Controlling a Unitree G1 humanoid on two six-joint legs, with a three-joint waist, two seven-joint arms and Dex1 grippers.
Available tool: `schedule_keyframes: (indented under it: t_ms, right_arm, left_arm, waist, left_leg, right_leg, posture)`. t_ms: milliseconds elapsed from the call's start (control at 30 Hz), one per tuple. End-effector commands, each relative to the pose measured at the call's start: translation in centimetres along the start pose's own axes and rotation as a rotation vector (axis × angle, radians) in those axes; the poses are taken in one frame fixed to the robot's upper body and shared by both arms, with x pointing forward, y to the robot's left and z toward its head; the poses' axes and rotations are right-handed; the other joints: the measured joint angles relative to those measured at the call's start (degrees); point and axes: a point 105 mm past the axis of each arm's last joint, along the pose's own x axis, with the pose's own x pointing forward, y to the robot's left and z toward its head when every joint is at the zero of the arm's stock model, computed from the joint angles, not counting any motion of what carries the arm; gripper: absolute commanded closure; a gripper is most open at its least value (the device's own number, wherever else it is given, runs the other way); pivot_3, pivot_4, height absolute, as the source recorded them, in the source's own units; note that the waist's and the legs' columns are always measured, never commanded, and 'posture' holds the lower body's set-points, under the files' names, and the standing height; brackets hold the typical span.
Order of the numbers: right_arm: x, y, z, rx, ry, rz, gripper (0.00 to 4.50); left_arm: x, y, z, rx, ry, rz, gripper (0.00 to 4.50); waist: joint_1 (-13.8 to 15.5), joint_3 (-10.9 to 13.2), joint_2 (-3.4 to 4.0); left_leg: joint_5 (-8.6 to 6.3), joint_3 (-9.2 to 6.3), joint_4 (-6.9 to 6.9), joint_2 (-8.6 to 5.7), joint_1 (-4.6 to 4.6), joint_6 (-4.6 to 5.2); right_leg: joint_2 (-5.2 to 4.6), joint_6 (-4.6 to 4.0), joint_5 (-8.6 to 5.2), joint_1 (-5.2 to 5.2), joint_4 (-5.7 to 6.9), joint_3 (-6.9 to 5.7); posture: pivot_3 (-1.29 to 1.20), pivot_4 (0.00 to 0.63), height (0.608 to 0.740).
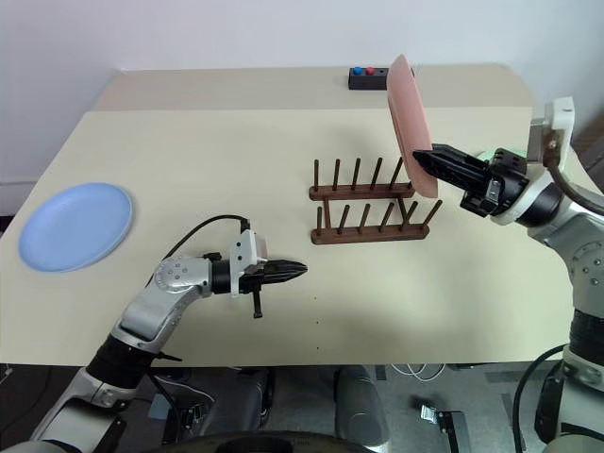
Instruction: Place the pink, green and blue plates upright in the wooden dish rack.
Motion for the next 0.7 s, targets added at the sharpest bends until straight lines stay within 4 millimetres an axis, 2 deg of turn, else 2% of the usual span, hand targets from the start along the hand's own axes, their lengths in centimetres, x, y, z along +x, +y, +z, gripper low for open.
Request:
schedule_keyframes:
  t_ms: [33,433,700]
  right_arm:
    - [-0.6,-0.1,0.9,-0.016,-0.045,-0.019,4.47]
    - [-1.7,-1.2,0.8,0.105,-0.117,-0.072,4.47]
    - [-2.4,-2.2,-0.1,0.186,-0.152,-0.116,4.47]
  left_arm:
    - [-0.2,0.3,1.4,0.043,-0.039,0.005,4.5]
    - [-0.2,0.3,1.3,0.046,-0.035,0.002,4.5]
    - [-0.3,0.4,1.3,0.05,-0.03,0.002,4.5]
  waist:
    - [0.0,0.0,0.0]
    - [0.0,0.0,0.0]
    - [0.0,0.0,0.01]
  left_leg:
    - [0.0,0.0,0.0,0.0,0.0,0.0]
    - [0.0,0.0,0.0,0.0,-0.01,0.0]
    - [0.0,0.01,0.02,0.0,-0.01,0.0]
  right_leg:
    - [0.0,0.0,0.0,0.0,0.0,0.0]
    - [0.0,0.0,0.0,0.0,0.0,0.0]
    - [0.0,0.0,0.0,0.0,0.01,0.0]
  posture:
    - [0.0,0.15,0.74]
    - [0.0,0.15,0.74]
    - [0.0,0.15,0.74]
